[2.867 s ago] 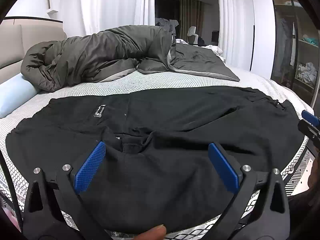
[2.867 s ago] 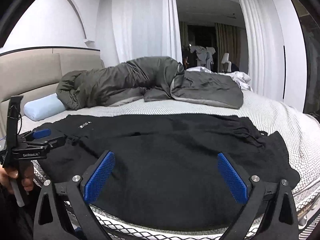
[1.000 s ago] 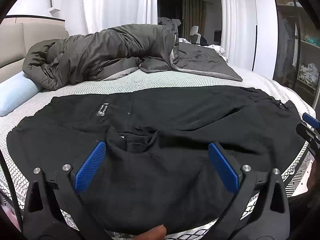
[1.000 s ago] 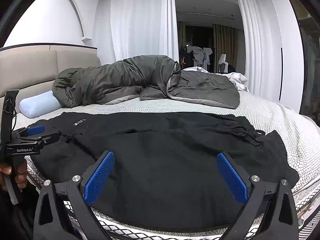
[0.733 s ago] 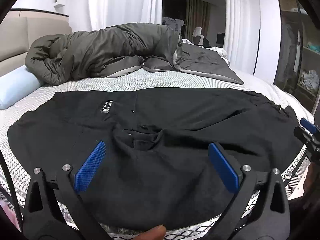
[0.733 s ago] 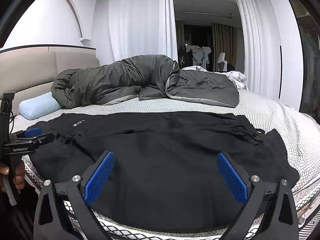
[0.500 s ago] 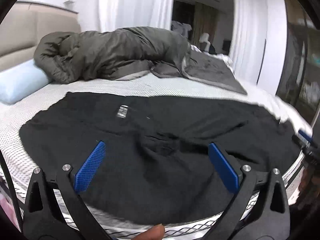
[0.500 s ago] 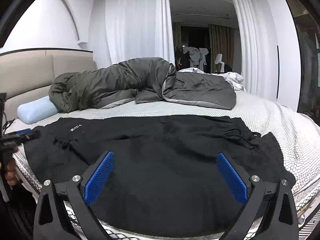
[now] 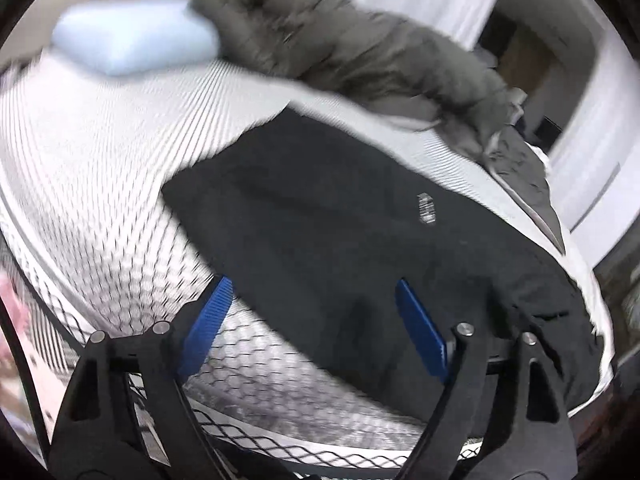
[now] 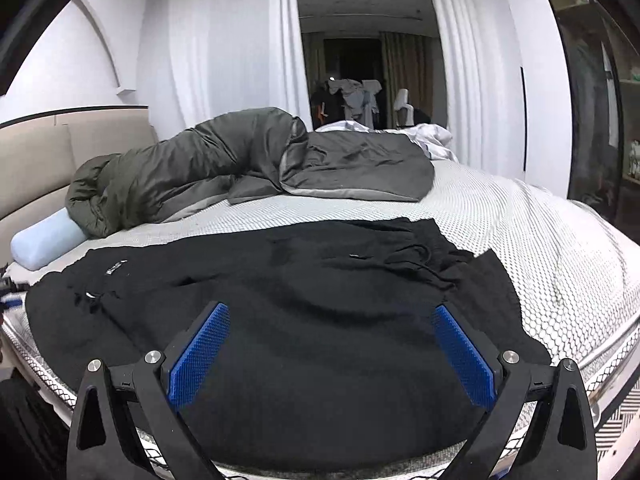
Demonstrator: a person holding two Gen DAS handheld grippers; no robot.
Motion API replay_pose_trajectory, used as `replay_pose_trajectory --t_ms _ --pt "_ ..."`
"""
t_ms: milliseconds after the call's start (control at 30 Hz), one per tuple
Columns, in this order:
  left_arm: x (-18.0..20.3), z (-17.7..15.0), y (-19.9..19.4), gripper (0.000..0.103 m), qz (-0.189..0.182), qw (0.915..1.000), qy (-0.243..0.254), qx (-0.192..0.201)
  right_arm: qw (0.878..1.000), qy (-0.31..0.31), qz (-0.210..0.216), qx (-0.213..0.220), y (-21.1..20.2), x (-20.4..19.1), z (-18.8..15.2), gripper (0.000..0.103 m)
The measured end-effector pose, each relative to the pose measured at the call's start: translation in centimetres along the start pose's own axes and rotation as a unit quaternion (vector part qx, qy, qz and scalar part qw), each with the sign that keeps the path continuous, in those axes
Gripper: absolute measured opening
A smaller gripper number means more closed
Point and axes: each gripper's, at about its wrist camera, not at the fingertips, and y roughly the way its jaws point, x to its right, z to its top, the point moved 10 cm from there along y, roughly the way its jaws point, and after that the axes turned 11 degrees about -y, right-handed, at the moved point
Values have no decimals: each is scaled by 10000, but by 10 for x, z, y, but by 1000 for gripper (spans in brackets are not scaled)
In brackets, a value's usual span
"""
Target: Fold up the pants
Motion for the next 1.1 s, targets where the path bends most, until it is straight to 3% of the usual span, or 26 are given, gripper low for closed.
replay_pose_trajectory --t_ms 167,200,233,300,367,433,567,700,800,933,967,1000,1067,1100 --pt "-24 28 26 65 8 9999 -169 9 9999 -53 -101 -72 6 0 -1 103" --pt "-26 34 30 55 64 9998 -178 72 9999 -59 -148 -66 8 -1 0 103" --pt "-30 43 34 30 144 9995 -250 137 9998 -70 -165 -71 10 -1 0 103" --pt "-36 58 38 1 351 9983 -337 312 9997 -75 -179 -115 17 -2 0 103" --pt "-41 63 18 1 434 9963 -272 694 9994 -51 -293 -196 23 2 -3 103" --pt "-51 57 -5 1 785 9916 -251 1000 9987 50 -402 -315 26 10 -7 103" --pt "-79 32 -9 3 1204 9892 -191 810 9965 336 -529 -544 26 37 -18 103" --pt "-74 30 -15 5 1201 9877 -247 972 9930 552 -850 -604 21 73 -21 103" --pt "-64 29 -18 5 1062 9893 -268 969 9845 1226 -1085 -636 12 115 -32 103" --pt "-58 32 -11 5 964 9909 -335 881 9675 2309 -721 -733 8 158 -59 103" --pt "-58 31 -10 5 953 9910 -353 875 9615 2570 -622 -749 8 163 -65 101" --pt "-60 31 -10 5 953 9909 -384 866 9538 2876 -437 -752 9 167 -70 91" --pt "-62 30 -8 4 913 9912 -445 847 9502 2983 -201 -883 14 165 -76 74" --pt "-62 30 -8 4 907 9912 -449 851 9509 2908 -200 -1039 19 161 -79 74"
